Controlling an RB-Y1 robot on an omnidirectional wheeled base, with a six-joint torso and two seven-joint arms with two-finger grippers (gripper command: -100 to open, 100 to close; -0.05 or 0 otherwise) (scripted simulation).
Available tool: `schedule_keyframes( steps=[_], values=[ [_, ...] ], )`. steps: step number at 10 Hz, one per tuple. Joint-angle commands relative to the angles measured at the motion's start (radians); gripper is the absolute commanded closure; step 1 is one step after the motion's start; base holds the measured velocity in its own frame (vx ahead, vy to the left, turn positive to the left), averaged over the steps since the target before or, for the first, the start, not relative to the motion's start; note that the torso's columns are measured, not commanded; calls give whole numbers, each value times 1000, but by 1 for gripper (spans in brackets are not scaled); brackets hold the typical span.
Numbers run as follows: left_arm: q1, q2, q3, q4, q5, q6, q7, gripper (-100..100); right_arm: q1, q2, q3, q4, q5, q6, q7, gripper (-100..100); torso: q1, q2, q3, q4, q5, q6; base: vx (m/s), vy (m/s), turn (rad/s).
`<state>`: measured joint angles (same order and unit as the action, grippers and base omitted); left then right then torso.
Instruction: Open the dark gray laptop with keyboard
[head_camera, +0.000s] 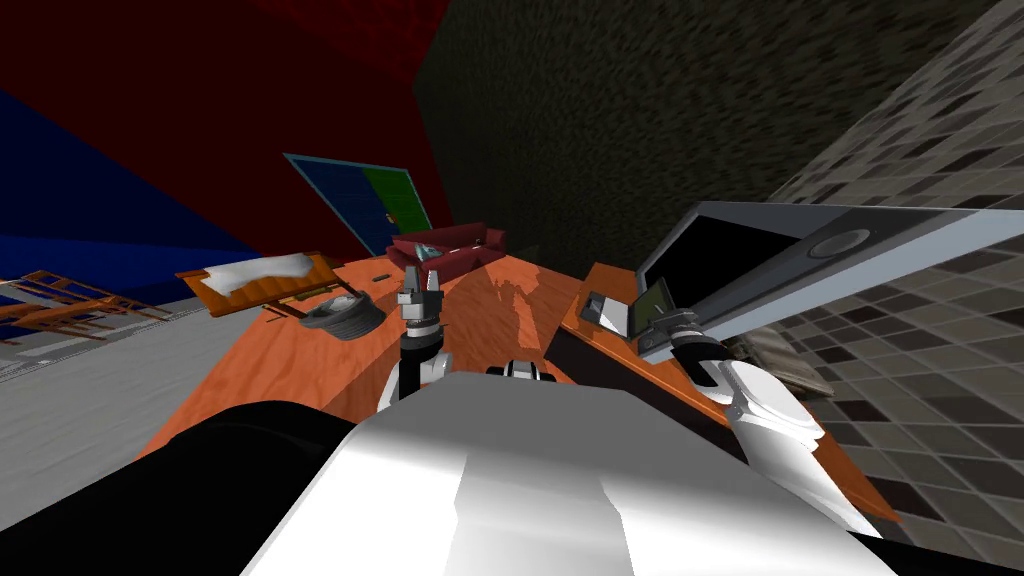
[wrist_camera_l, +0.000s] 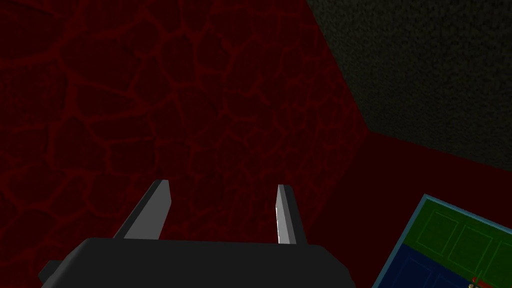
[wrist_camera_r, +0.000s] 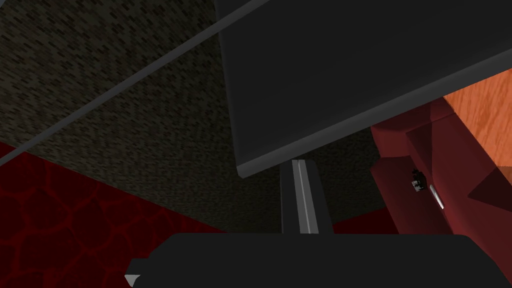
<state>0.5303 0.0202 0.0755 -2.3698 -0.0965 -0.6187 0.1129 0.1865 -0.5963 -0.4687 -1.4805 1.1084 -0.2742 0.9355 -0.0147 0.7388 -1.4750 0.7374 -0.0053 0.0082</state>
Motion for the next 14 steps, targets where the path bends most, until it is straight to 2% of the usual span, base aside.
schedule_keyframes(
  steps=[1, 2, 3, 4, 5, 6, 7, 8, 9, 10, 11, 12, 13, 14],
  values=[
    [0, 0, 0, 0, 0, 0, 0, 0, 45, 12, 29, -74, -4, -31, -15, 100, 1, 1, 0, 0, 0, -1, 173, 26, -330],
    [0, 0, 0, 0, 0, 0, 0, 0, 45, 12, 29, -78, -4, -31, -15, 100, 3, -1, 0, -1, 0, 0, 143, 18, -296],
    [0, 0, 0, 0, 0, 0, 0, 0, 70, 23, 52, -117, -7, -56, -22, 100, 2, 1, 0, -1, 0, -2, 158, 25, -308],
    [0, 0, 0, 0, 0, 0, 0, 0, 70, 23, 52, -129, -7, -56, -22, 100, 4, -1, 0, -1, 0, -3, 151, 40, -293],
    [0, 0, 0, 0, 0, 0, 0, 0, 95, 33, 75, -166, -9, -80, -28, 100, 7, 0, 0, -1, 1, -5, 172, 27, -398],
    [0, 0, 0, 0, 0, 0, 0, 0, 95, 33, 75, -179, -9, -80, -28, 100, 8, 0, 0, -1, 1, -2, 137, 43, -278],
    [0, 0, 0, 0, 0, 0, 0, 0, 85, 29, 69, -164, -11, -83, -24, 100, 10, 3, 1, 0, 2, -5, 47, 27, -43],
    [-1, 0, 0, 0, 0, 0, 0, 0, 86, 29, 71, -167, -10, -83, -26, -100, 11, 5, 3, 2, 4, -8, 12, 5, 8],
    [-1, 0, 0, 0, 0, 0, 0, 0, 57, 18, 49, -117, -10, -55, -17, -100, 12, 4, 2, 2, 4, -8, -98, -26, 348],
    [-1, 0, 0, 0, 0, 0, 0, 0, 57, 18, 49, -113, -10, -55, -17, -100, 11, 5, 2, 3, 6, -10, -141, -56, 302],
    [-1, 0, 0, 0, 0, 0, 0, 0, 29, 7, 28, -71, -9, -28, -7, -100, 11, 4, 2, 2, 5, -7, -222, -57, 380],
    [-1, 0, 0, 0, 0, 0, 0, 0, 29, 7, 28, -61, -9, -28, -7, -100, 9, 5, 2, 5, 8, -5, -169, -50, 287],
    [-1, 0, 0, 0, 0, 0, 0, 0, 0, -4, 7, -32, -9, 0, 2, -100, 9, 2, 0, 4, 8, -2, -172, -56, 432],
    [-1, 0, 0, 0, 0, 0, 0, 0, 0, -4, 7, -5, -9, 0, 2, -100, 7, 0, -2, 3, 8, -5, -146, -29, 283]
  ],
)
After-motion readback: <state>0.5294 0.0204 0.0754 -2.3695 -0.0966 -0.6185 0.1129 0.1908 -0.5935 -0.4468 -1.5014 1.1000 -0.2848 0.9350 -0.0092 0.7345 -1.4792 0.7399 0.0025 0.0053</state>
